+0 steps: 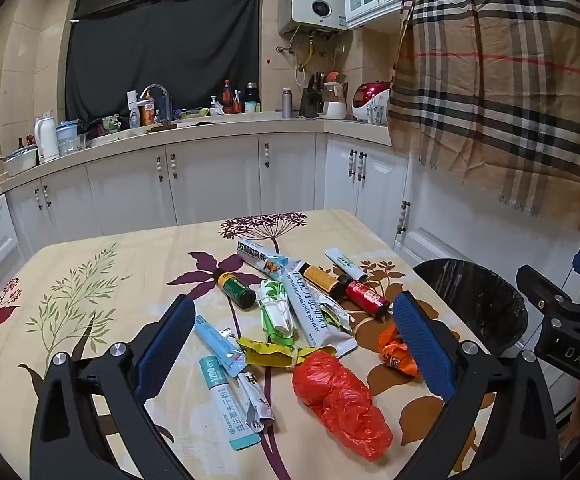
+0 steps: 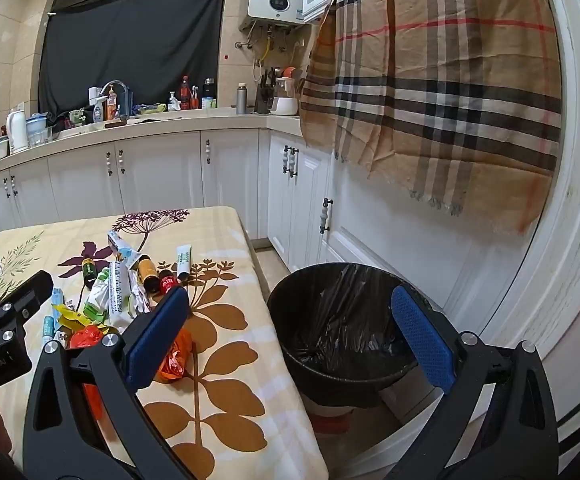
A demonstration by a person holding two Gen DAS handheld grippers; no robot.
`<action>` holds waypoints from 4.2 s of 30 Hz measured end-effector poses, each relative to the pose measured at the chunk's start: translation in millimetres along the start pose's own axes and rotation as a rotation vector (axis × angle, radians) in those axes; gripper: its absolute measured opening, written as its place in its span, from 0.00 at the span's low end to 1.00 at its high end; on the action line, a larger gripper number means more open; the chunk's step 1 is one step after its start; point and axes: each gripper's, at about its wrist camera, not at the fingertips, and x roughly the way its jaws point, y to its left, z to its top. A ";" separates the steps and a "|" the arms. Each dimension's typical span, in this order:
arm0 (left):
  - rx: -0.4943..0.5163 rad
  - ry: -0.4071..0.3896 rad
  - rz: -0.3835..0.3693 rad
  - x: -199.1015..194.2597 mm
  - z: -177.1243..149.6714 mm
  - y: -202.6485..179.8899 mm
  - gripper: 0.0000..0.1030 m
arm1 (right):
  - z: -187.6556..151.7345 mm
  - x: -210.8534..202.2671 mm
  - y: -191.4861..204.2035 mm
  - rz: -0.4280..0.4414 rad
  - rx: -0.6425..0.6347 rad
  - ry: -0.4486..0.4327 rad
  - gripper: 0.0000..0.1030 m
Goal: Collect trash
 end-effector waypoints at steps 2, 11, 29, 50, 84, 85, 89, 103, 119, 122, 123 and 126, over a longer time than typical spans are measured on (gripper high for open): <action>0.004 0.002 -0.001 1.1 0.2 -0.5 0.93 | 0.3 -0.1 0.4 -0.002 -0.003 -0.002 0.96; -0.009 -0.010 -0.001 -0.5 5.6 0.8 0.93 | 1.9 0.5 0.7 -0.003 -0.002 -0.002 0.96; -0.008 -0.013 0.001 -5.2 3.1 5.6 0.93 | 1.6 1.3 4.1 0.000 -0.005 -0.004 0.96; -0.014 -0.008 0.003 -2.0 -0.8 11.0 0.93 | 2.2 2.3 5.5 -0.001 -0.006 -0.003 0.96; -0.016 -0.002 0.002 1.2 -3.2 12.1 0.93 | 3.7 4.1 2.7 -0.002 -0.005 -0.002 0.96; -0.016 -0.002 0.002 1.3 -3.3 12.3 0.93 | 3.7 4.3 2.6 -0.002 -0.005 -0.002 0.96; -0.016 -0.002 0.002 1.3 -3.2 12.1 0.93 | 3.7 4.9 2.3 -0.002 -0.005 -0.002 0.96; -0.010 0.034 0.010 8.8 -14.9 12.5 0.93 | 0.2 13.5 5.9 0.016 -0.007 0.025 0.96; -0.058 0.151 0.067 8.3 -41.6 52.5 0.93 | -14.2 21.9 34.2 0.084 -0.043 0.071 0.95; -0.055 0.165 0.063 10.9 -43.8 52.1 0.93 | -16.0 23.4 35.9 0.090 -0.046 0.076 0.94; -0.054 0.168 0.062 11.8 -44.4 51.9 0.93 | -15.8 24.6 35.6 0.092 -0.046 0.079 0.94; -0.053 0.182 0.063 15.7 -46.5 49.9 0.93 | -15.7 25.8 35.4 0.093 -0.045 0.081 0.94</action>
